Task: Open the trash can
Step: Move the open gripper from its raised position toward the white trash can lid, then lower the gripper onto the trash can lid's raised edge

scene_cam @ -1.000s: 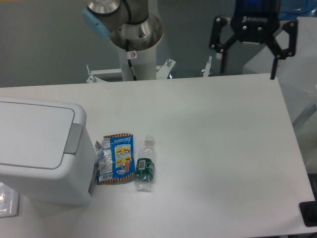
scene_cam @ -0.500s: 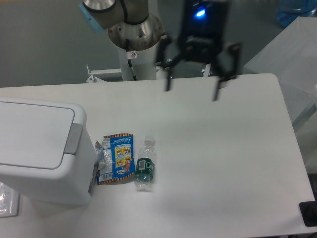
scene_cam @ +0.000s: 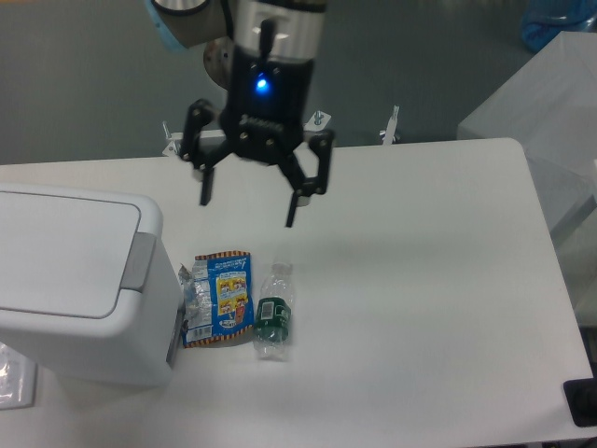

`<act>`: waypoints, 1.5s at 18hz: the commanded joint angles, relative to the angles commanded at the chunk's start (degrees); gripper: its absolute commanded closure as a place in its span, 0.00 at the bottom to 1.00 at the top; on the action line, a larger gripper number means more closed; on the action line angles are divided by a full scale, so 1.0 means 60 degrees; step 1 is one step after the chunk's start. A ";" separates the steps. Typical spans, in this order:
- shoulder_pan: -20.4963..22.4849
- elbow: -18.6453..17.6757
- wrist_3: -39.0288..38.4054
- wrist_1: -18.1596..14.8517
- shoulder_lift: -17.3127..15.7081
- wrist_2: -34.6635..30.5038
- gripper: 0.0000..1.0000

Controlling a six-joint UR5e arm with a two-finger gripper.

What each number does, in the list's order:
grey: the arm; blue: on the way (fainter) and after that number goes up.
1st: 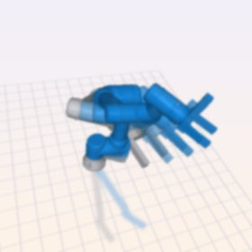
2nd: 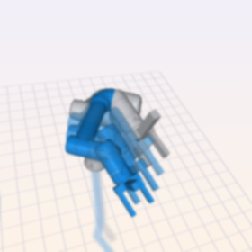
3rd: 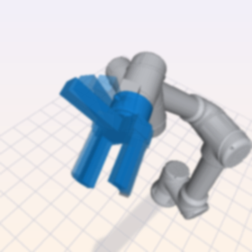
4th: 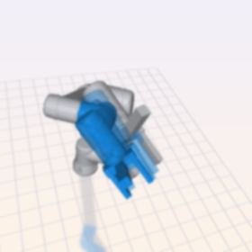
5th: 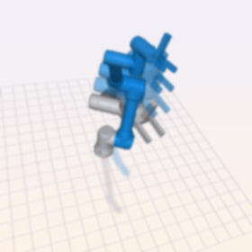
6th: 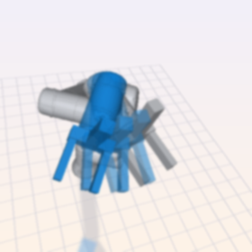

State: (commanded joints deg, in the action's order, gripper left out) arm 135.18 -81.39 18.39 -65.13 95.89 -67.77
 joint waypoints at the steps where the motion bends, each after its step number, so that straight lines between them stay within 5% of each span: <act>1: 0.0000 0.0000 -0.0424 0.0015 0.0015 0.0029 0.00; 7: -0.0307 -0.0015 -0.1307 0.0044 0.0308 -0.0014 0.00; 13: -0.0513 -0.0556 -0.1307 0.0746 0.0367 -0.0044 0.00; 27: -0.0616 -0.0938 -0.1615 0.0820 0.0440 -0.0058 0.00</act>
State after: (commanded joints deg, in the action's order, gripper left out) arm 131.48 -87.01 8.70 -60.21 98.52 -68.12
